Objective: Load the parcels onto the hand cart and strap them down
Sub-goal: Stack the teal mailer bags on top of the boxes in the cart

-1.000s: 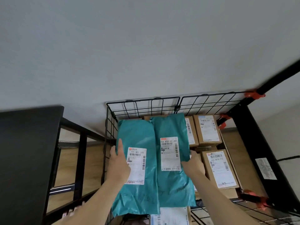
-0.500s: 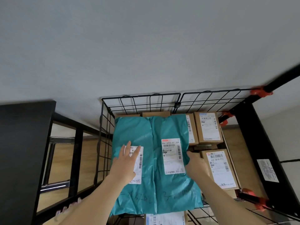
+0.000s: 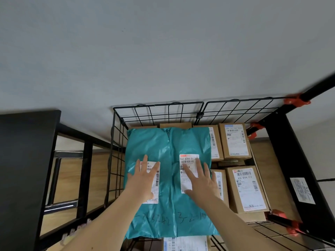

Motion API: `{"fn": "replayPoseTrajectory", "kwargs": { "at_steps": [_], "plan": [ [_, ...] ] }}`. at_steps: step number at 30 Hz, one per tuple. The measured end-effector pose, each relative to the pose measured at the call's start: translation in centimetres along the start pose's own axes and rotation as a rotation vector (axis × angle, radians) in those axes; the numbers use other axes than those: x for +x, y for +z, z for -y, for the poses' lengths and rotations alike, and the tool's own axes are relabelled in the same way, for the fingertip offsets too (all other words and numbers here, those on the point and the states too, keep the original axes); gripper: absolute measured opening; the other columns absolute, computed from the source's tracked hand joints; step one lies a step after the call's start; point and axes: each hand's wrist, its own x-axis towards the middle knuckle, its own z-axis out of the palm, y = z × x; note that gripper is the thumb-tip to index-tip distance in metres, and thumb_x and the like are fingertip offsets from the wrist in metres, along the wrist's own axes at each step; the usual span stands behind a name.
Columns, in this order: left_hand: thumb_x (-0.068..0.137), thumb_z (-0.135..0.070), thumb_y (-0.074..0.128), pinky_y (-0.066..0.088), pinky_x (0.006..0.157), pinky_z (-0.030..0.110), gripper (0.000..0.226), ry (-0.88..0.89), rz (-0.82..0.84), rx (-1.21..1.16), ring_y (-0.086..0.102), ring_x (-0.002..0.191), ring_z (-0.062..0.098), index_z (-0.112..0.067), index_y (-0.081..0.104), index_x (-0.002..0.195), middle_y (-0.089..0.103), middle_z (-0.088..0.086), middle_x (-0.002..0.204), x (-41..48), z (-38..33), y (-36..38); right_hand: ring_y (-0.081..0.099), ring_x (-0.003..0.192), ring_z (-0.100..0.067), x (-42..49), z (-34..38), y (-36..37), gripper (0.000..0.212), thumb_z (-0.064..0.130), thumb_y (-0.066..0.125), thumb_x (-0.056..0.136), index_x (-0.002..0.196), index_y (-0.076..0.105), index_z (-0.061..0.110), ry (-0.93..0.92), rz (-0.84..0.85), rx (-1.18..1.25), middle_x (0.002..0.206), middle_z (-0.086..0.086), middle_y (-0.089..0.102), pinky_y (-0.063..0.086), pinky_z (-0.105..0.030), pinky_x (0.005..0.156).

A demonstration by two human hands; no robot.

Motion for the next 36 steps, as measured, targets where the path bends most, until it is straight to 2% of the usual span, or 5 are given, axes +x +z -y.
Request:
{"fn": "replayPoseTrajectory", "kwargs": {
  "at_steps": [6,12,18,25,36],
  "plan": [
    [0.082,-0.026,0.07,0.026,0.113,0.052,0.1,0.014,0.005,0.003,-0.009,0.145,0.033,-0.033,-0.003,0.15,-0.02,0.01,0.156,-0.3,0.1,-0.7,-0.011,0.146,-0.03,-0.2,0.0,-0.9,0.08,0.043,0.049,0.095,0.148,-0.011,0.042,0.003,0.004,0.028,0.158,-0.007,-0.02,0.001,-0.048,0.117],
    [0.09,-0.025,0.058,0.024,0.114,0.047,0.073,0.077,-0.073,0.057,-0.003,0.146,0.028,-0.021,0.016,0.149,-0.011,0.009,0.158,-1.7,0.8,-2.3,0.001,0.147,-0.027,-2.8,0.5,-2.9,0.066,0.031,0.042,0.098,0.151,0.003,0.036,0.024,-0.182,0.164,0.159,-0.008,0.002,0.008,-0.041,0.119],
    [0.093,-0.027,0.05,0.023,0.114,0.044,0.059,0.17,-0.128,-0.014,0.009,0.145,0.024,-0.02,0.027,0.147,0.003,0.006,0.159,-5.0,2.1,-4.9,0.014,0.144,-0.026,-5.5,2.9,-5.7,0.06,0.025,0.043,0.096,0.15,0.017,0.031,0.017,-0.296,0.231,0.156,-0.006,0.018,0.019,-0.037,0.116],
    [0.093,-0.024,0.049,0.033,0.105,0.027,0.038,0.238,-0.444,-0.174,0.042,0.126,0.014,-0.022,0.05,0.131,0.041,-0.005,0.141,-11.9,6.7,-8.0,0.033,0.132,-0.02,-9.4,9.3,-10.1,0.046,0.02,0.044,0.094,0.14,0.042,0.023,-0.1,-0.397,0.203,0.142,0.001,0.041,0.03,-0.03,0.109],
    [0.096,-0.026,0.046,0.037,0.097,0.02,0.031,0.182,-0.818,-0.245,0.052,0.112,0.006,-0.027,0.056,0.125,0.052,-0.014,0.129,-26.2,19.1,-8.0,0.051,0.115,-0.018,-17.3,25.1,-13.5,0.032,0.015,0.05,0.089,0.118,0.064,0.019,-0.255,-0.587,0.352,0.122,0.0,0.061,0.041,-0.026,0.091]
  ]
}}
